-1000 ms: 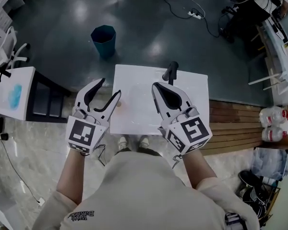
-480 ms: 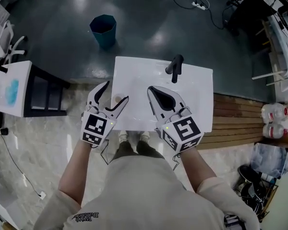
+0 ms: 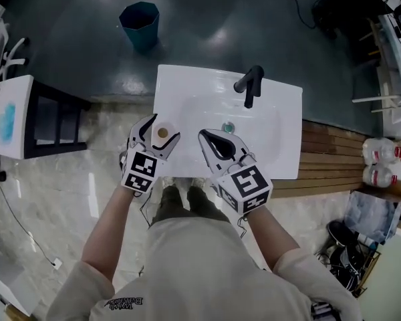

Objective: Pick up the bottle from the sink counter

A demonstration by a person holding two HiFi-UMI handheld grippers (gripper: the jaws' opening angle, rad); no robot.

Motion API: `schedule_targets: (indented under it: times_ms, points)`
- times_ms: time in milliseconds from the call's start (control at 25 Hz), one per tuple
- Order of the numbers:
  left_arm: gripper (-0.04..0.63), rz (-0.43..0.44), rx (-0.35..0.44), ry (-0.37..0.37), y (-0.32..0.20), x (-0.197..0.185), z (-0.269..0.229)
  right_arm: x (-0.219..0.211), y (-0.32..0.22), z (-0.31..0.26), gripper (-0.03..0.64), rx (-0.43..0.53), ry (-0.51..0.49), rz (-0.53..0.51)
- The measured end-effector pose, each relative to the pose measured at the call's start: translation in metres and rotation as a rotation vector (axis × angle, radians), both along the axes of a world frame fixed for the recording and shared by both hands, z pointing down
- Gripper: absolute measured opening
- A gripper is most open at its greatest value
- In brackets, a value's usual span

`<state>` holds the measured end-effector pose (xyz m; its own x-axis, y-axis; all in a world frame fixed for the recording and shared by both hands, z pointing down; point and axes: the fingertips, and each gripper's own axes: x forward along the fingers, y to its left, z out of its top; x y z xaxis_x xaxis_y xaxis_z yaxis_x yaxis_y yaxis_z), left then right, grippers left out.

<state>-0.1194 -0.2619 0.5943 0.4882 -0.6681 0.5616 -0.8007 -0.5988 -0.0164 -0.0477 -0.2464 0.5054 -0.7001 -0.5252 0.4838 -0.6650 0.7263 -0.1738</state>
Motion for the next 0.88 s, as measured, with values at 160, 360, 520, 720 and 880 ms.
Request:
schedule_targets:
  times_ms: [160,360,520,720,880]
  points:
    - [0.318,-0.009,-0.058,0.033,0.0,0.002,0.028,-0.006,0.006,0.024,-0.003,-0.043,0.023,-0.021]
    - [0.316,-0.031,-0.101,0.052,-0.001,0.0,0.054,-0.016,0.014,0.044,-0.003,-0.08,0.036,-0.052]
    - [0.308,-0.029,-0.117,0.067,-0.003,0.005,0.064,-0.018,0.019,0.058,-0.003,-0.099,0.048,-0.068]
    - [0.195,-0.025,-0.099,0.044,-0.002,0.004,0.07,-0.018,0.021,0.068,-0.003,-0.123,0.059,-0.064]
    - [0.161,-0.026,-0.044,0.056,-0.002,0.005,0.065,-0.016,0.024,0.07,-0.003,-0.138,0.062,-0.063]
